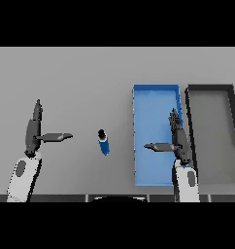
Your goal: Pick up the blue pipe and place it into the blue bin.
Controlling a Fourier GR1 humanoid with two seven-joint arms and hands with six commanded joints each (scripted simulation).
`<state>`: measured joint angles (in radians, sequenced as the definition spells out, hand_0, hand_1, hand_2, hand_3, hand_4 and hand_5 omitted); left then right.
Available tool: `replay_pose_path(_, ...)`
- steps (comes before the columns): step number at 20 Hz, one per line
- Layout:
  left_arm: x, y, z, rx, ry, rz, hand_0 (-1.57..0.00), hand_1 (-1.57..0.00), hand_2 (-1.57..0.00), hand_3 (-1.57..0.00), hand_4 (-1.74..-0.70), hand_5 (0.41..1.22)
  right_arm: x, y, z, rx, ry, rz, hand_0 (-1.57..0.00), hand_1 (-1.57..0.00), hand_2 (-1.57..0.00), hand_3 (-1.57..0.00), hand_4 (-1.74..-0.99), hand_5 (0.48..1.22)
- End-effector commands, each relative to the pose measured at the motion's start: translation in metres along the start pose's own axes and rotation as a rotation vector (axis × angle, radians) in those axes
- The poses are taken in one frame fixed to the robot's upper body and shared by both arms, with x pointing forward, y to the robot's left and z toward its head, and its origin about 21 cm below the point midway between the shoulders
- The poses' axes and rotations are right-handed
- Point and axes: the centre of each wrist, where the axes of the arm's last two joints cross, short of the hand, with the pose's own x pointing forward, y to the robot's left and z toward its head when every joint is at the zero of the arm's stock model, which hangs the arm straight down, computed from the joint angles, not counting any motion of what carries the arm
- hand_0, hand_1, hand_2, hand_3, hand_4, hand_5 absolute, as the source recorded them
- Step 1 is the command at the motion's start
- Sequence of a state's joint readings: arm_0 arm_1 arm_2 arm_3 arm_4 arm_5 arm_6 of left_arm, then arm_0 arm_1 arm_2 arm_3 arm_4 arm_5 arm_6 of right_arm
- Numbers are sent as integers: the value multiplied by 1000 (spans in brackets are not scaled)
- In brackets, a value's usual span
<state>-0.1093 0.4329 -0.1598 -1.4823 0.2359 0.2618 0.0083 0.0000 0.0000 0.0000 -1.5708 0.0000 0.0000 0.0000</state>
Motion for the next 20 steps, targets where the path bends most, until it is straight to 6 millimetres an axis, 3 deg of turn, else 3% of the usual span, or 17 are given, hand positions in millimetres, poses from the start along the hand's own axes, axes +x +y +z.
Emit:
replay_pose_path(1, 0, -1, 0, 0, -4, 1, 1, 1, 1, 1, -966, 593, 0, -1, 0, -1, 1, 0, 1, 1, 1, 1, -1205, 629)
replay_pose_path(6, 0, -7, -4, -6, -5, 7, 1, 1, 1, 1, -966, 593, 1, -8, -4, -5, -1, -1, 1, 1, 1, 1, -1205, 629)
replay_pose_path(7, -5, 6, 1, -115, -35, -66, 1, 1, 1, 1, -966, 593, 7, -20, 3, 28, -86, 142, 1, 1, 1, 1, -1205, 629)
replay_pose_path(8, -8, 17, 6, -181, -61, -116, 1, 1, 1, 1, -963, 592, 9, -20, 11, 65, -129, 219, 1, 1, 1, 1, -1201, 628)
replay_pose_path(10, -12, 33, 5, -247, -64, -164, 1, 1, 1, 1, -959, 590, 14, -26, 20, 86, -139, 297, 1, 1, 1, 1, -1197, 626)
replay_pose_path(13, -11, 30, 4, -300, -77, -156, 1, 1, 1, 1, -960, 594, 14, -23, 21, 100, -121, 306, 1, 1, 1, 1, -1206, 625)
replay_pose_path(17, -5, 35, 18, -432, -93, -156, 1, 1, 1, 1, -989, 573, 16, -28, 18, 97, -130, 335, 1, 1, 1, 1, -1181, 619)
replay_pose_path(19, 1, 31, 25, -519, -87, -173, 1, 1, 1, 1, -1026, 549, 16, -27, 16, 109, -130, 328, 1, 1, 1, 1, -1179, 616)
replay_pose_path(20, -1, 20, 30, -569, -83, -167, 1, 1, 1, 1, -1048, 535, 17, -28, 18, 110, -125, 330, 1, 1, 1, 1, -1176, 615)
